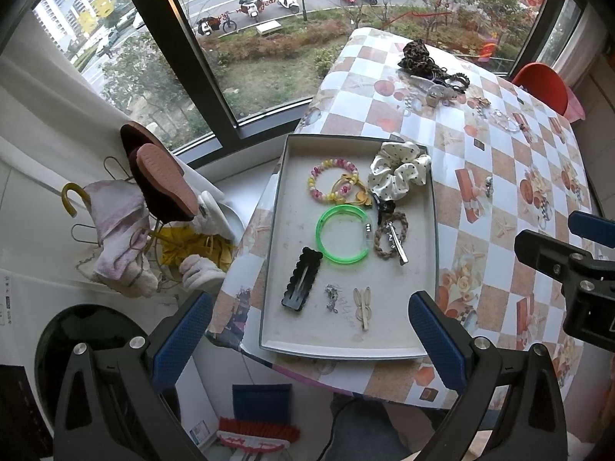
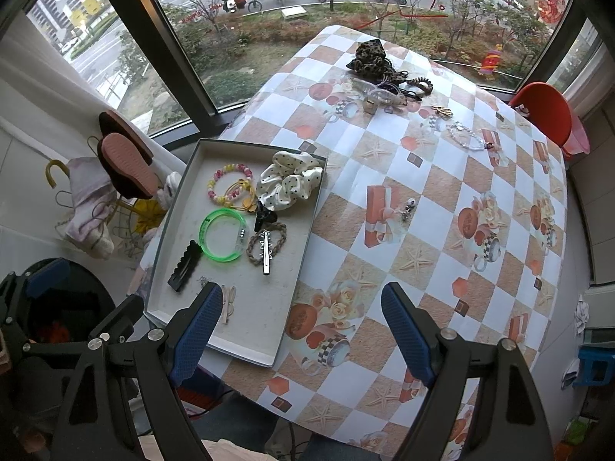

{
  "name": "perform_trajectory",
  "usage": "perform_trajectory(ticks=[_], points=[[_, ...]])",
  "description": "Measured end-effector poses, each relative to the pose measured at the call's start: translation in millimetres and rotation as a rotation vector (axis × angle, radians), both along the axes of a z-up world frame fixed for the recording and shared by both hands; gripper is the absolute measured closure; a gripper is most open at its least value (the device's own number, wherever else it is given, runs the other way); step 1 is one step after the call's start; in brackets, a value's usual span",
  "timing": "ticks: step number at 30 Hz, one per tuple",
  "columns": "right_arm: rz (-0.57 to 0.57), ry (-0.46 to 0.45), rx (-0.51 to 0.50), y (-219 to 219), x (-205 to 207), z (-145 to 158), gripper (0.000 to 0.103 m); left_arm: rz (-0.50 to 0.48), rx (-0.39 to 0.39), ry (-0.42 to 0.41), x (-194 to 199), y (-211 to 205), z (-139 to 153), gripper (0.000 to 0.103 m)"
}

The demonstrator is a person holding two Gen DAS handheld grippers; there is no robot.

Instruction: Organize jewelry

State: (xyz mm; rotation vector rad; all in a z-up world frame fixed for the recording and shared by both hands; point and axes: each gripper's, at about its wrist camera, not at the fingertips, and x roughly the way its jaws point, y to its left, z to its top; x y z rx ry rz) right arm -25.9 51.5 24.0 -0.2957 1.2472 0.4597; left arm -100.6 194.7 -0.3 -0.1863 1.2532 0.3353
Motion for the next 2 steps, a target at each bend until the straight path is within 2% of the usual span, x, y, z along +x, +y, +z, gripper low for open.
perform_trajectory(ticks=[2], points=[[0.0, 0.0, 0.0, -0.1, 0.2, 0.1, 0.016, -0.001, -0.001, 0.002, -0.2, 0.5, -0.1, 0.0]])
